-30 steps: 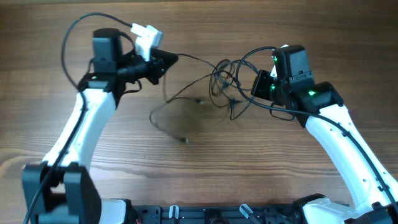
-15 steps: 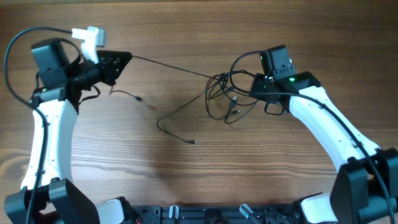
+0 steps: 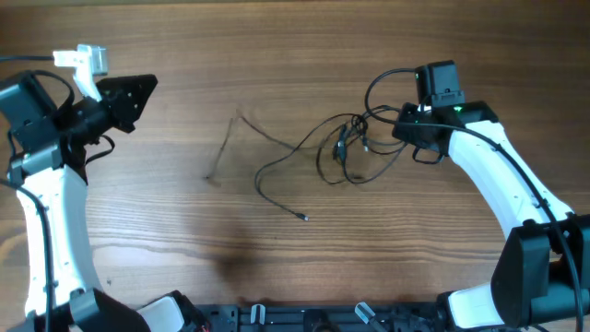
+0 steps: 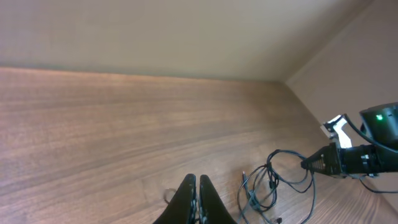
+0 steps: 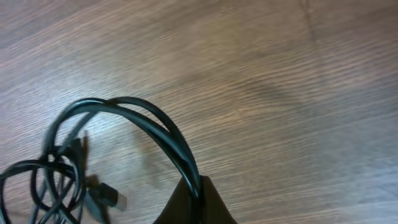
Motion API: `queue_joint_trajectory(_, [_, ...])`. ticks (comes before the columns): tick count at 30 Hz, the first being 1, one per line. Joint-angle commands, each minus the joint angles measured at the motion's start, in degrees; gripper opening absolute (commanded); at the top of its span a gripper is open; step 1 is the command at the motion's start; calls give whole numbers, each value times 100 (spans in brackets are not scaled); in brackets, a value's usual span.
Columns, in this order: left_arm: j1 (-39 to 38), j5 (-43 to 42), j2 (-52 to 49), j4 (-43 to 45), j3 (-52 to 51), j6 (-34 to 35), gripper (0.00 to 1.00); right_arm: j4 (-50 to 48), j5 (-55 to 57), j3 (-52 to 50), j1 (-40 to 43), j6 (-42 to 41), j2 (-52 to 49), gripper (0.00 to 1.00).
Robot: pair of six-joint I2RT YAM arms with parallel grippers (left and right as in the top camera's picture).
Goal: Untangle cables
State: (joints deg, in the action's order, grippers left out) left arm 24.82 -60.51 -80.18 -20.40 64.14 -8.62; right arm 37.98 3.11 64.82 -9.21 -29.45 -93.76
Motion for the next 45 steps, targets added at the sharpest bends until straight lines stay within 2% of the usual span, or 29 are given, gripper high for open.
queue_joint_trajectory(1, [-85, -42, 223, -7, 74, 245, 4, -136, -407, 79, -31, 125, -96, 5])
queue_joint_trajectory(5, [-289, -57, 284, -4, 74, 468, 4, -323, -944, 79, -31, 393, -96, 5])
queue_joint_trajectory(9, [-831, -55, 293, -44, 74, 525, 6, -654, -1394, 79, -37, 678, -96, 5])
queue_joint_trajectory(11, [-1298, -52, 280, -20, 74, 518, 23, -813, -1539, 79, -57, 697, -96, 5])
queue_joint_trajectory(13, [-1631, 37, 245, -2, 74, 455, 34, -885, -1639, 79, -57, 699, -96, 5])
queue_joint_trajectory(19, [-2747, 1202, -251, 20, 70, 428, 42, -887, -2070, 79, -57, 839, -96, 5])
queue_joint_trajectory(21, [-2997, 1257, -514, 22, 70, 164, 43, -879, -2249, 79, -59, 848, -96, 5])
queue_joint_trajectory(29, [-3416, 1456, -1670, 345, 70, 133, 36, -1054, -3362, 81, -105, 855, -9, 5])
queue_joint_trajectory(35, [-3628, 1451, -2186, 754, 70, 131, 35, -1106, -3359, 83, -428, 697, 271, 5])
queue_joint_trajectory(38, [-3851, 1456, -2343, 780, 70, -170, 35, -1123, -3366, 87, -553, 590, 308, 4])
queue_joint_trajectory(45, [-4070, 1458, -2551, 942, 70, -170, 35, -1147, -3364, 87, -595, 525, 636, 5])
